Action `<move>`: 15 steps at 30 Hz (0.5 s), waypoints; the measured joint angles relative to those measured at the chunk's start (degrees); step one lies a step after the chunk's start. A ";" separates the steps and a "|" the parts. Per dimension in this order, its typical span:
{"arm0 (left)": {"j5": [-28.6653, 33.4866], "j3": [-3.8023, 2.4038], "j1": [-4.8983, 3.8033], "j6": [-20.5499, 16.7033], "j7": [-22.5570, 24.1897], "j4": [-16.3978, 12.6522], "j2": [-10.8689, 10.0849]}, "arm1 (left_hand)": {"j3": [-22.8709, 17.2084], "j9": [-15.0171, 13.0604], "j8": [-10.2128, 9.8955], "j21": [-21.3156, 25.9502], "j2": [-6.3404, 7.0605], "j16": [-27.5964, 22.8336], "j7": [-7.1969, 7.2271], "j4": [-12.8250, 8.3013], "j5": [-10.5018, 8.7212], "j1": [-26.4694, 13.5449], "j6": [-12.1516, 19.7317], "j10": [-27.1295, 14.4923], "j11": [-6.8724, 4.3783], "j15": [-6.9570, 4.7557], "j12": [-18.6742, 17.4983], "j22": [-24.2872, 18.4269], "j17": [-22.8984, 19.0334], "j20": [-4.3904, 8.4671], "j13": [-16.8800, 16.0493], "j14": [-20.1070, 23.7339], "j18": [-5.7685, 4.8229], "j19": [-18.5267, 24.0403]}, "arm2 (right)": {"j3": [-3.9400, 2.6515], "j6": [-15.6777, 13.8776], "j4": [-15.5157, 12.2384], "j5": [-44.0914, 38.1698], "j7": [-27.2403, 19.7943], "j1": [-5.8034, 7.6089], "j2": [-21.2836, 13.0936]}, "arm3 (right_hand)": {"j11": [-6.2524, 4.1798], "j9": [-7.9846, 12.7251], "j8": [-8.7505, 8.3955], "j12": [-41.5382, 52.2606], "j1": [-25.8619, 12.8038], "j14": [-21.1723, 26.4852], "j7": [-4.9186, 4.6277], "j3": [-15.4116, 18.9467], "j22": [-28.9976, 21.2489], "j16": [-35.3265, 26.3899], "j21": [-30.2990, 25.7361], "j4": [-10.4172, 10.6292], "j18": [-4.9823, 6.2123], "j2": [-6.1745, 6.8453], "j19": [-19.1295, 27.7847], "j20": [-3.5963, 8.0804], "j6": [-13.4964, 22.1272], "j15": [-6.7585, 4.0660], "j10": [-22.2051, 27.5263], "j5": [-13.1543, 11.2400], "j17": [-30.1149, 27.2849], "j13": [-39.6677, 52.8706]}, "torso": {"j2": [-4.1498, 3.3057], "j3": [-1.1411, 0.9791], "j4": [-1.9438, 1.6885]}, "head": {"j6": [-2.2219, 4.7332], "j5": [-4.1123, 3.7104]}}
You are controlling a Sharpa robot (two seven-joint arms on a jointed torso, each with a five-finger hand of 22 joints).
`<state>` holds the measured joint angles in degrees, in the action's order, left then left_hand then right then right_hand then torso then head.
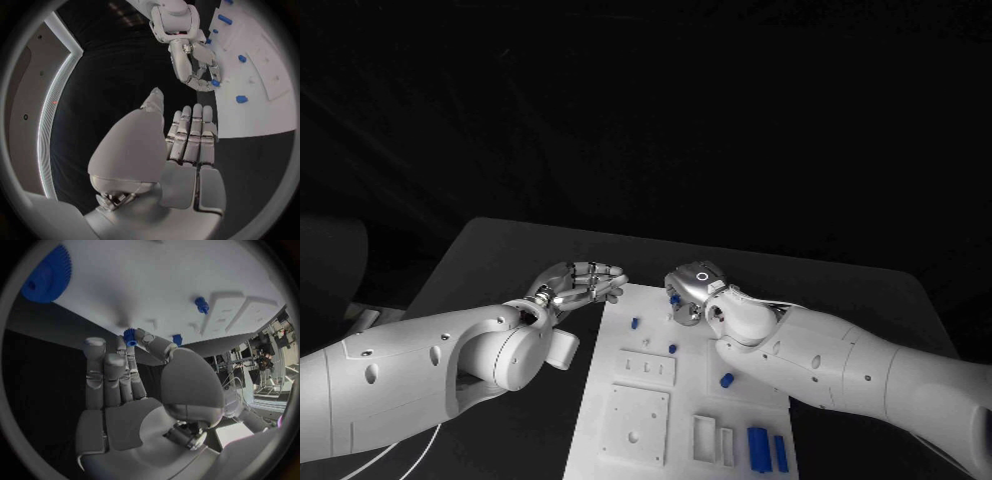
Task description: Assemble the parts on the task board
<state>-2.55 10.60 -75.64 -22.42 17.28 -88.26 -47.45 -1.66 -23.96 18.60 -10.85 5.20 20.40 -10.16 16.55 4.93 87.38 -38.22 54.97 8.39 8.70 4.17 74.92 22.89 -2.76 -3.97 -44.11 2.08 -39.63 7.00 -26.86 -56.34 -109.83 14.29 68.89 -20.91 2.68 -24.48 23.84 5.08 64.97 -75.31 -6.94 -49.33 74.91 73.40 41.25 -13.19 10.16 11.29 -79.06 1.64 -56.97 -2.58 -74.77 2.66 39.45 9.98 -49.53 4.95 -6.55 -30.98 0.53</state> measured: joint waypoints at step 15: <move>0.01 0.00 -0.02 0.00 -0.01 -0.04 -0.33 | 0.00 0.02 0.00 0.00 0.00 0.00 0.00 0.00 0.00 0.00 0.00 0.00 0.00 0.13 0.00 -0.01 -0.04 0.00 0.00 -0.13 -0.01 0.00 | 0.07 0.75 0.62 1.18 -0.20 -0.04 0.07 | 2.65 1.04 -2.78 -1.38 0.85 0.71 -2.00 0.70 0.00 -0.19 -0.24 1.04 0.00 3.55 0.50 -0.33 4.66 1.17 5.20 0.23 -0.77 -1.31 | -0.03 0.01 0.07 | 0.26 0.04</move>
<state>-2.55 10.60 -75.65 -22.42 17.27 -88.30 -47.78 -1.66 -23.94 18.60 -10.85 5.20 20.41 -10.16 16.55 4.93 87.38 -38.22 54.97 8.39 8.83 4.17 74.91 22.84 -2.77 -3.97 -44.24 2.06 -39.63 7.07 -26.11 -55.72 -108.65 14.09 68.85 -20.84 5.33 -23.44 21.06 3.70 65.82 -74.59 -8.94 -48.63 74.91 73.21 41.01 -12.15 10.16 14.83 -78.56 1.31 -52.31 -1.40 -69.57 2.89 38.68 8.67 -49.56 4.96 -6.48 -30.72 0.57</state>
